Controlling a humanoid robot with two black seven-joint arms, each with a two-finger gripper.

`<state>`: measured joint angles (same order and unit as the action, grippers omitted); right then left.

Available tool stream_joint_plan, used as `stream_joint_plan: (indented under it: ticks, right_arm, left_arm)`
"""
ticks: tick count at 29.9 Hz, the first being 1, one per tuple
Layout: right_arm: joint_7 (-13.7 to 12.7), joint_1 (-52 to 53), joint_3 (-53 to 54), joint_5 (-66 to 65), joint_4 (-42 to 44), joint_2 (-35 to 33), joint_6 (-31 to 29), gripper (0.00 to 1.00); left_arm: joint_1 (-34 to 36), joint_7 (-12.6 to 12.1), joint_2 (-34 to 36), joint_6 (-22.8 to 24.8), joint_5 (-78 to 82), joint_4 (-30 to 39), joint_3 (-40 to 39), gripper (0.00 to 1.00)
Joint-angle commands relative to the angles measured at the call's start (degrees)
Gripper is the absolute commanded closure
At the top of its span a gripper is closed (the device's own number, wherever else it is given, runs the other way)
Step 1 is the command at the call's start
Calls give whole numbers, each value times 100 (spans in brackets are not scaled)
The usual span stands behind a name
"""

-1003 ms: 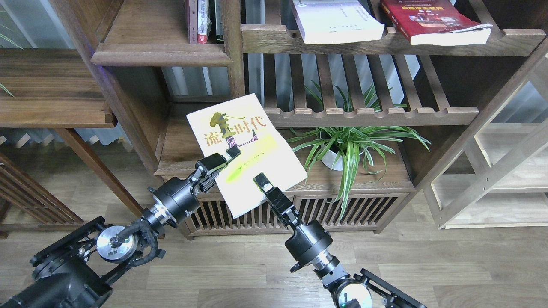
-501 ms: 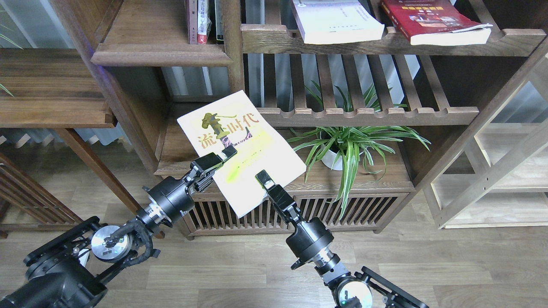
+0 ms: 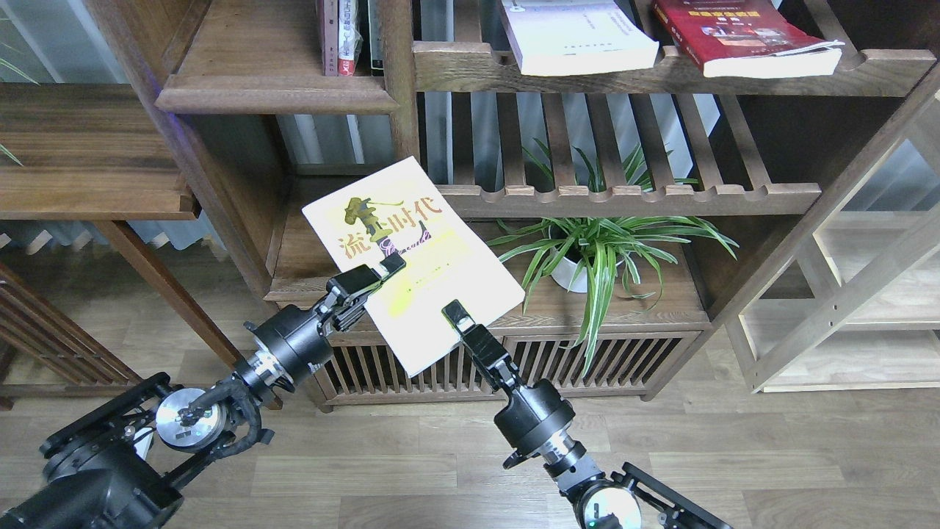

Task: Organize books on shelf
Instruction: 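Grasp the book's edge with the left gripper beside the right gripper, then release with the right gripper and lift the book upward with the left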

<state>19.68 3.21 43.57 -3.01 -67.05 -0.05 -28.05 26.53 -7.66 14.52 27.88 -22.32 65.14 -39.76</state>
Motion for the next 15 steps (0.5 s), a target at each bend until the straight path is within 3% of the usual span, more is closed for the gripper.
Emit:
stream_joint_plan:
  ticks: [1, 6, 15]
  right_arm:
    - [-8, 74, 38, 2, -1, 5, 5, 4]
    - [-8, 92, 151, 20, 52, 5, 5, 4]
    - [-8, 145, 714, 29, 280, 5, 5, 2]
  left_arm:
    - [1, 28, -1, 12, 0, 16, -129, 96]
    - [-17, -7, 139, 12, 0, 16, -120, 94]
    - [-8, -16, 1034, 12, 8, 34, -111, 95]
